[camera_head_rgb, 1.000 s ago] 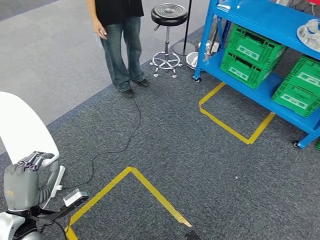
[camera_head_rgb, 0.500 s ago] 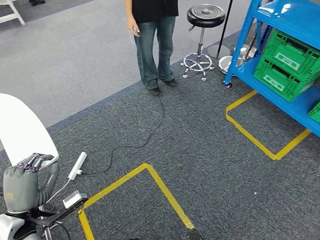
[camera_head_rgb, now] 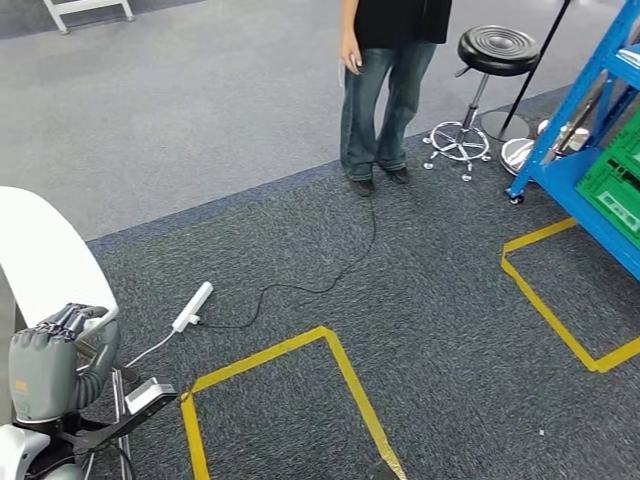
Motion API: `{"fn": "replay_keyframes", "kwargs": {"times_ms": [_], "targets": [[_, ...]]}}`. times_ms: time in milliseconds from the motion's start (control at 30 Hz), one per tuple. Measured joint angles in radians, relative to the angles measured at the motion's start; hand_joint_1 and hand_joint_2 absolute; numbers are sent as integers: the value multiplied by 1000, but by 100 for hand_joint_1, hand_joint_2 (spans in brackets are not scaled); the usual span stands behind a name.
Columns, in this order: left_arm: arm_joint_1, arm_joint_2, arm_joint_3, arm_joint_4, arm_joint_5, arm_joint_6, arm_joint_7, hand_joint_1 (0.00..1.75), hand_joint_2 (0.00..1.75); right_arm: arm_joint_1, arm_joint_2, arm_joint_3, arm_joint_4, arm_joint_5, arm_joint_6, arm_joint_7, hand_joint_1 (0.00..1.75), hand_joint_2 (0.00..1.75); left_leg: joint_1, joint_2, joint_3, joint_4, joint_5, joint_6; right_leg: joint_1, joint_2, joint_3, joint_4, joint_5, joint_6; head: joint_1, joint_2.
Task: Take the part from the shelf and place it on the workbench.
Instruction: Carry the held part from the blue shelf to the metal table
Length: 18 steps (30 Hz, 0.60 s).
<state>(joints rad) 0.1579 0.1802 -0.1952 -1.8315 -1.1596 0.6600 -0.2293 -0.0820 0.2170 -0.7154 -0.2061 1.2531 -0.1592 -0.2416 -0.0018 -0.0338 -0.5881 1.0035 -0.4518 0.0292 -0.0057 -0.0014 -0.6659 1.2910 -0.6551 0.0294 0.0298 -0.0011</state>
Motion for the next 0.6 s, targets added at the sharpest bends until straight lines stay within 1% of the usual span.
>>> {"fn": "replay_keyframes", "kwargs": {"times_ms": [33, 67, 100, 133, 167, 200, 233, 267, 300, 333, 367, 400, 433, 467, 500, 533, 567, 600], "targets": [[0, 0, 0, 0, 0, 0, 0, 175, 175, 1, 0, 0, 0, 0, 0, 0, 0, 0, 0, -14, 1, 1, 0, 0, 0, 2, 4, -22, 28, -1, 0, 0], [0, -1, 0, 0, 0, -1, 0, 175, 175, 0, 0, 0, 0, 0, 0, 0, 0, 0, 1, -28, 3, 2, -1, -1, -1, 9, 25, -80, 69, -3, 0, 0], [0, -1, 0, 0, 1, -1, 0, 175, 175, -1, 0, 0, 0, 0, 0, 0, 0, 0, 2, -40, 3, 4, -2, -4, -3, 28, 53, -149, 106, -5, 0, 0], [0, -1, 0, 0, 1, -1, 0, 175, 175, -1, 0, 1, 0, 0, 0, 0, 0, 0, 1, -52, 2, 8, -4, -7, -6, 49, 81, -212, 131, -6, 0, 0], [-1, -1, 0, 0, 1, -2, 0, 175, 175, -2, 0, 1, 0, 0, 1, 0, 0, 0, 1, -63, -2, 11, -4, -12, -8, 65, 100, -253, 143, -8, -1, 0], [-1, -2, 0, 0, 2, -4, 0, 175, 175, -2, 0, 1, 0, 0, 1, 1, 0, 0, 2, -73, -6, 14, -3, -18, -8, 74, 110, -269, 142, -10, -1, 0], [0, -2, 0, 0, 2, -5, 0, 175, 175, -2, 0, 1, 0, 1, 1, 1, 0, 0, 3, -84, -11, 14, 0, -24, -7, 69, 113, -273, 141, -12, -1, 0], [2, -2, 0, 0, 3, -6, 0, 175, 175, -2, 1, 1, 0, 1, 1, 1, 0, 0, 6, -93, -14, 13, 2, -30, -7, 58, 115, -274, 144, -17, -1, 0], [4, -2, 0, 0, 3, -7, 0, 175, 175, -3, 1, 1, 0, 1, 1, 1, 0, 0, 6, -88, -17, 18, -2, -34, -8, 47, 117, -277, 146, -22, -1, 0], [4, -2, 1, 0, 4, -8, 0, 175, 175, -4, 2, 2, 0, 0, 1, 0, 0, 0, 6, -69, -26, 37, -15, -39, -9, 35, 120, -281, 148, -28, -4, 0], [3, -1, 1, 0, 5, -8, 0, 175, 175, -4, 2, 2, 0, 0, 1, 0, 0, 0, 5, -42, -44, 78, -40, -43, -9, 22, 123, -285, 149, -33, -6, 0], [2, -2, 1, 0, 6, -8, 0, 175, 175, -4, 2, 2, 0, 0, 1, 0, 0, 0, 4, -10, -70, 139, -72, -47, -7, 9, 124, -285, 147, -37, -9, 0], [1, -2, 1, 0, 6, -8, 0, 175, 175, -3, 2, 2, 0, 0, 1, 0, 0, 0, 5, 10, -103, 209, -104, -51, -5, -5, 125, -285, 146, -41, -11, 0], [1, -2, 1, 0, 6, -8, 0, 175, 175, -1, 2, 1, 0, 0, 1, 0, 0, 0, 7, 20, -131, 269, -125, -54, -3, -20, 125, -285, 144, -43, -11, 0], [2, -2, 1, 0, 6, -9, 0, 175, 175, -1, 2, 1, 0, 0, 1, 0, 0, 0, 9, 24, -144, 298, -129, -55, -1, -33, 126, -285, 143, -44, -11, 0], [3, -2, 1, 0, 6, -9, 0, 175, 175, -1, 2, 1, 0, 0, 1, 0, 0, 0, 10, 27, -138, 288, -114, -55, 0, -46, 127, -285, 141, -44, -11, 0], [4, -2, 1, 0, 6, -9, 0, 175, 175, -2, 2, 2, 0, 0, 1, 0, 0, 0, 10, 33, -111, 238, -83, -53, 1, -59, 130, -285, 139, -44, -12, 0], [3, -2, 1, 0, 6, -9, 0, 175, 175, -3, 2, 2, 0, 0, 2, 0, 0, 0, 8, 51, -72, 165, -49, -49, 2, -70, 134, -285, 136, -42, -12, 0]]}}
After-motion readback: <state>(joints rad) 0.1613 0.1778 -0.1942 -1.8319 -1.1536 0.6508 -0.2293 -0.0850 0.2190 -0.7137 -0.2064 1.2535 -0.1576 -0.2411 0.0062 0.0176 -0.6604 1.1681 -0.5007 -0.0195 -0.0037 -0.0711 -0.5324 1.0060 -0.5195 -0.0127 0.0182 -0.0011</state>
